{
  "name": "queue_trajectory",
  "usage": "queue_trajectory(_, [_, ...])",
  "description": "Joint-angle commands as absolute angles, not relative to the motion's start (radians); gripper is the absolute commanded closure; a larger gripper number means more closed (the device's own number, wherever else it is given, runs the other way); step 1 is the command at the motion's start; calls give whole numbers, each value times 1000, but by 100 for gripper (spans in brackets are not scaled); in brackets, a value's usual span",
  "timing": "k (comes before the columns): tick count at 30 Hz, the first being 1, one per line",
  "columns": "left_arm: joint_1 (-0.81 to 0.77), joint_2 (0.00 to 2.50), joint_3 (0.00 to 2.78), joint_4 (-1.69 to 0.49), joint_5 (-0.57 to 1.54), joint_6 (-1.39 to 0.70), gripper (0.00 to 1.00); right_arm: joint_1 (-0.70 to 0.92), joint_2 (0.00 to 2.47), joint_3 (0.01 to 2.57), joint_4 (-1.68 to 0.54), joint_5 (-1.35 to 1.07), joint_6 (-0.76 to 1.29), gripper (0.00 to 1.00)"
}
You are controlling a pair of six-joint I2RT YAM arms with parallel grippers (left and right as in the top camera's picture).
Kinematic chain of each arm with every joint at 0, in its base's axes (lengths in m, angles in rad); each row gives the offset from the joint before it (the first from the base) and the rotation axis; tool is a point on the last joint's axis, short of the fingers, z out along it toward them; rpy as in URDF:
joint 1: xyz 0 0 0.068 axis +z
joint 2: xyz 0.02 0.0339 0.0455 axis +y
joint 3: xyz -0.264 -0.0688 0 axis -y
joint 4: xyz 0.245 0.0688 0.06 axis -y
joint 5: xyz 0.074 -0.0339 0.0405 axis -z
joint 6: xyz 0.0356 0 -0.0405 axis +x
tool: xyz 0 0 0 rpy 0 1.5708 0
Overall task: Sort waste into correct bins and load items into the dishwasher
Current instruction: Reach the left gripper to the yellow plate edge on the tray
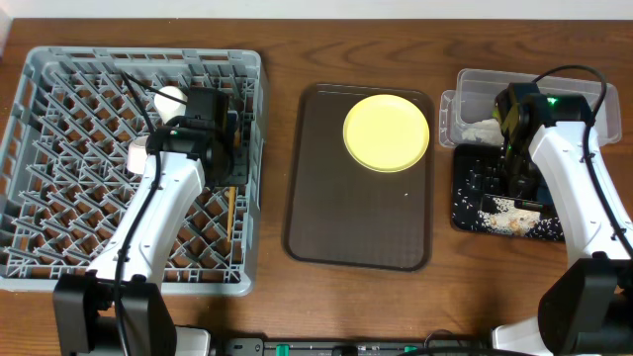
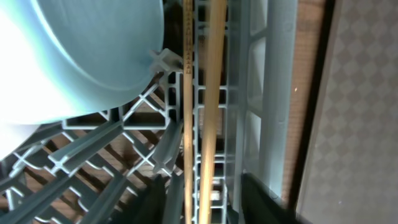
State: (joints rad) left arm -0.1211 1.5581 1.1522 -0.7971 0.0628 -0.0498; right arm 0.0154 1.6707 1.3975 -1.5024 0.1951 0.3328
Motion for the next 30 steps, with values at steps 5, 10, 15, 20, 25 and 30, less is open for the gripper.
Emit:
queue_trajectory(5, [-140, 1505, 1172, -788, 71, -45, 44, 4, 1671, 1399, -1501, 202, 343, 1])
queue_trajectory(10, [-223, 1459, 1177, -716, 71, -45, 44, 4, 1671, 1399, -1499, 202, 344, 1])
queue_trajectory(15, [-374, 1468, 1177, -586, 72, -36, 36, 4, 1671, 1399, -1496, 202, 343, 1])
queue_trajectory(20, [-506, 1536, 1177, -398, 71, 8, 32, 4, 1671, 1399, -1497, 202, 344, 1])
queue_trajectory(25, [-590, 1642, 1177, -215, 72, 25, 32, 4, 1671, 1399, -1501, 202, 343, 1])
queue_trajectory(30, [-665, 1756, 1177, -71, 71, 110, 32, 4, 1671, 1399, -1501, 202, 344, 1])
